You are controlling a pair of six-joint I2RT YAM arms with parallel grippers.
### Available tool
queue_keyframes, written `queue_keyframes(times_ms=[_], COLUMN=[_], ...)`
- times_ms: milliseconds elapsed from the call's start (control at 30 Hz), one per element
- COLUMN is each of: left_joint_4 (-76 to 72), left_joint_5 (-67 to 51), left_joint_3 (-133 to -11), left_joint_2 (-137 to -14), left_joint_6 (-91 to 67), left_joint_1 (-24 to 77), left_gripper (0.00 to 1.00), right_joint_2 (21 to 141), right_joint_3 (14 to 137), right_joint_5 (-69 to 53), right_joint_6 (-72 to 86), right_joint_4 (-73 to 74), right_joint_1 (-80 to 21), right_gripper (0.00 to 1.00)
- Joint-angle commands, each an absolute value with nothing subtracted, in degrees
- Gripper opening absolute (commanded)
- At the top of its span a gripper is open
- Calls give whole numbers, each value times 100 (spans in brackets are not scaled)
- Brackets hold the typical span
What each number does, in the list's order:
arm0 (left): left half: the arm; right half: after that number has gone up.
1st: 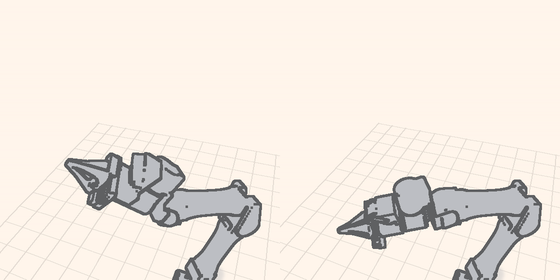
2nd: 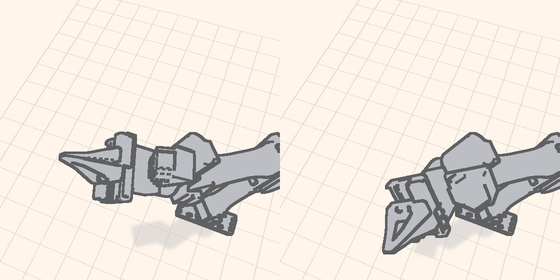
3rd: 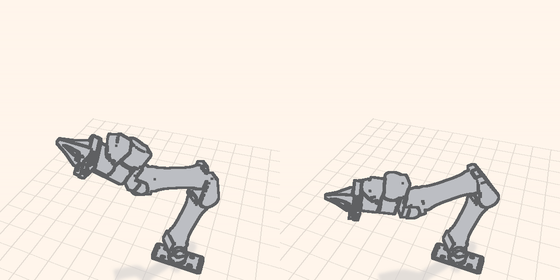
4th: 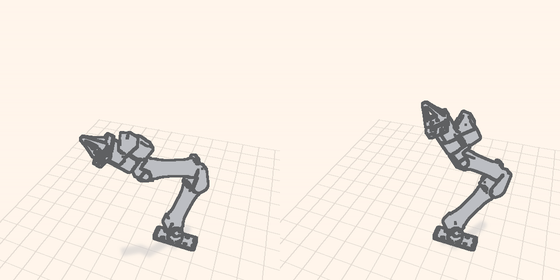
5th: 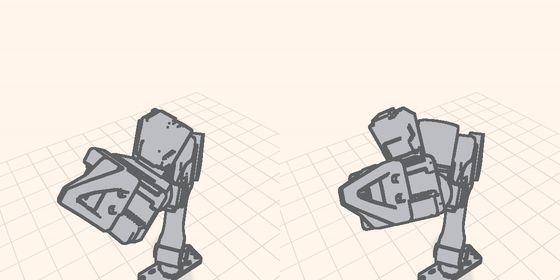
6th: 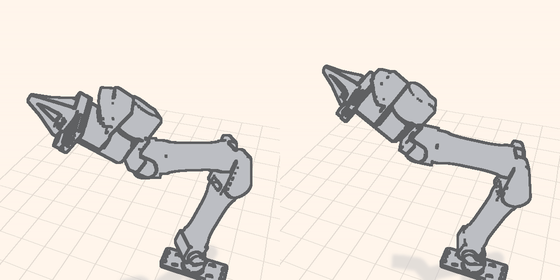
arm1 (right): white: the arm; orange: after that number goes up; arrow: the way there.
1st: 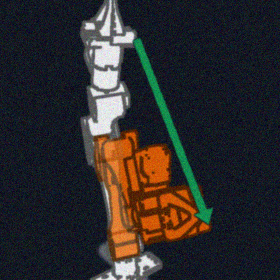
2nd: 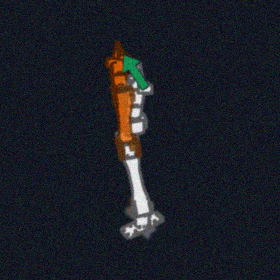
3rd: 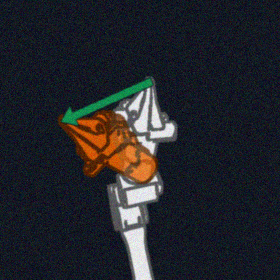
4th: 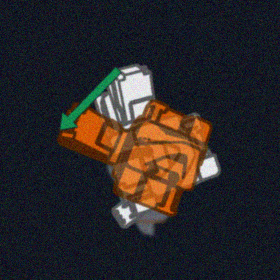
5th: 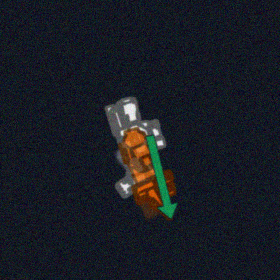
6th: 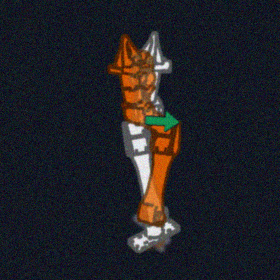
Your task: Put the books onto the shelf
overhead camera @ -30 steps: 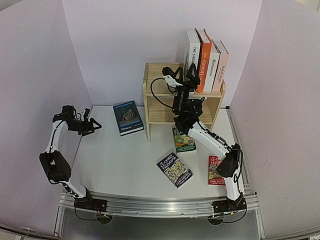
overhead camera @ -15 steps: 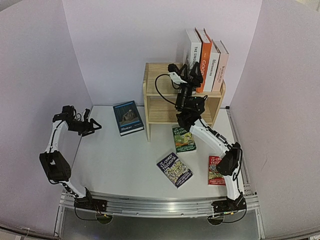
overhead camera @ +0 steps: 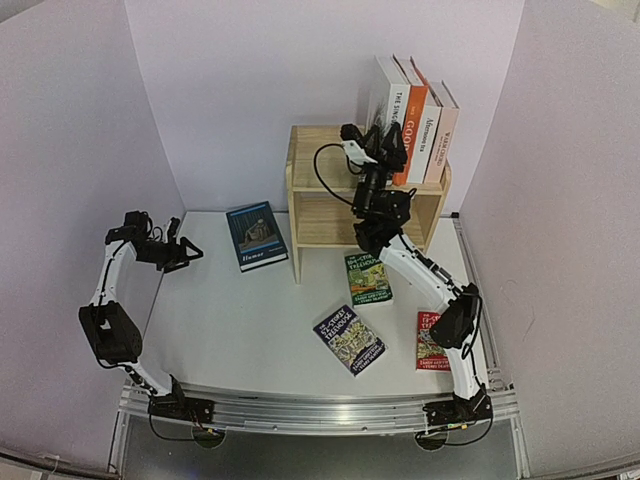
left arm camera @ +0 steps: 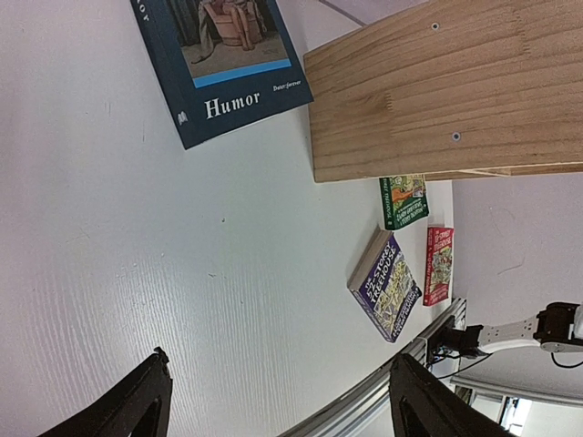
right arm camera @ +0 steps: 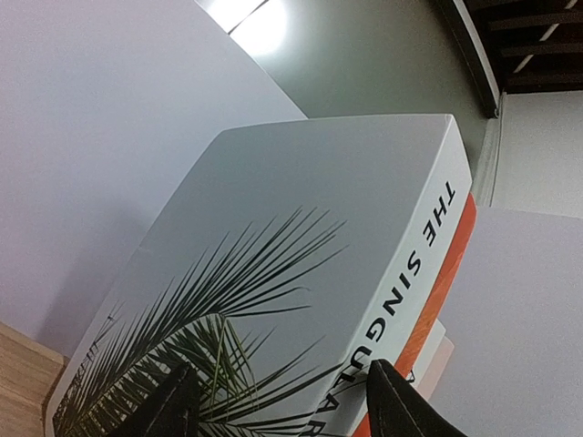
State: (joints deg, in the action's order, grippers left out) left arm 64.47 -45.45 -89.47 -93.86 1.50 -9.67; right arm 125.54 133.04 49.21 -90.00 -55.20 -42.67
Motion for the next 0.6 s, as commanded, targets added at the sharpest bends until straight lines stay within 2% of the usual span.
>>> queue_keyframes(times_ms=[0,433,567], left_joint_4=[6493,6494,6491], left_joint_5=[-4632,-4637,-4632], left_joint_3=[-8954,-8992,-8999], left_joint_2=[-9379,-9410,-9417], left_joint_6=[229,229,229], left_joint_1=[-940,-945,-942], left_gripper=[82,82,82], right_joint_2=[12695,12696,12643], right_joint_3=[13595,13588,13547], right_joint_5=[5065,5042,5054], right_joint_6=[-8915,-8754,-8769], right_joint_4=[-5641,-5422,-5400], right_joint_1=[-4174,-4046,-4047], right_gripper=[60,60,64])
